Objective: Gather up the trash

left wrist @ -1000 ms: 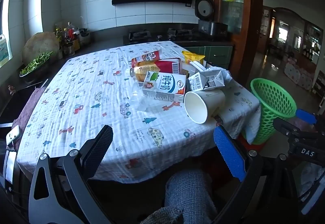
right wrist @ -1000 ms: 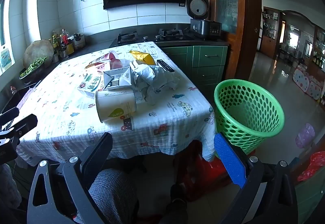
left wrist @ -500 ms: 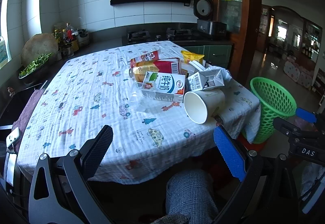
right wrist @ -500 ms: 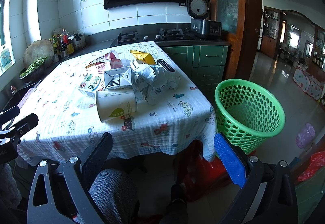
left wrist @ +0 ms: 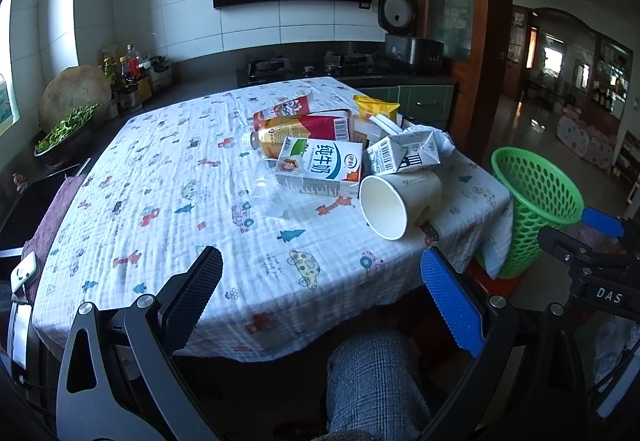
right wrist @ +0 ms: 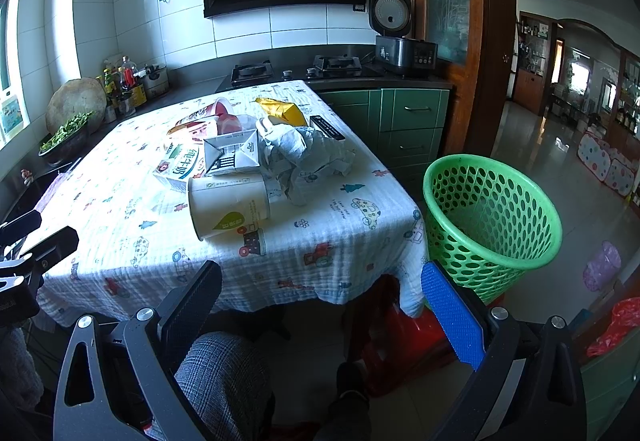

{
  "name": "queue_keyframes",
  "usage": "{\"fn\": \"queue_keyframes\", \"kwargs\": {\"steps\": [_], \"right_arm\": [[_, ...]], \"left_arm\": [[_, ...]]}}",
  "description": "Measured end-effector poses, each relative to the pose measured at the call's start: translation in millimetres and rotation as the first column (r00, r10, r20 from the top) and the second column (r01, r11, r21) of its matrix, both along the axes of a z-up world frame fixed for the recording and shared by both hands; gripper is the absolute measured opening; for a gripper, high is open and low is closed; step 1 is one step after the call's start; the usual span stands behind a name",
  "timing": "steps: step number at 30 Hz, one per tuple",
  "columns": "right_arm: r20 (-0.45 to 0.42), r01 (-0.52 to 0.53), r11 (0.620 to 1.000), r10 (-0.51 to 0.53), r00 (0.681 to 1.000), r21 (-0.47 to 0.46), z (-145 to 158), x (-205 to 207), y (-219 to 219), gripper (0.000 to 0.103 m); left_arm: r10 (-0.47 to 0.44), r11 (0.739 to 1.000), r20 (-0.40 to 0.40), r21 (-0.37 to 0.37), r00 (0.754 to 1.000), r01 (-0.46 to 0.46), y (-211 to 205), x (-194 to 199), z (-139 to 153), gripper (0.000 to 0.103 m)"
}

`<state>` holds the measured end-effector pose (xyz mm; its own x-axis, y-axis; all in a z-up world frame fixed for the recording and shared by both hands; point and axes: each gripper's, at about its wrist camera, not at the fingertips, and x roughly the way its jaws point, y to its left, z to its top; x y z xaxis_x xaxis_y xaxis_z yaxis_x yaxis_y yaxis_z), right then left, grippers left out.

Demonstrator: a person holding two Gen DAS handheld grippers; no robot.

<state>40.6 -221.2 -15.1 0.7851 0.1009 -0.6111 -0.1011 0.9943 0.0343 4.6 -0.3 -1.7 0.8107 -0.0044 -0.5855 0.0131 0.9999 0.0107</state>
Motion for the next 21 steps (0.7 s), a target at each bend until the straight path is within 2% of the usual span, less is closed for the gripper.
{"fn": "queue_keyframes", "kwargs": {"steps": [8, 21], "right_arm": [[-0.002, 0.005, 1.000, -0.005, 1.000, 0.004, -1.2, 0.3, -1.6, 0.097], [0.007, 0.012, 1.000, -0.012, 1.000, 0.007, 0.0, 0.1, -5.7, 0.097]], "left_arm": [[-0.009, 1.000, -0.009, -0.004, 1.000, 0.009, 0.8, 1.6, -2.6, 0.098], [-0.020, 1.000, 0.019, 0.017, 1.000, 0.020, -3.8, 0.5, 1.1, 0.098]]}}
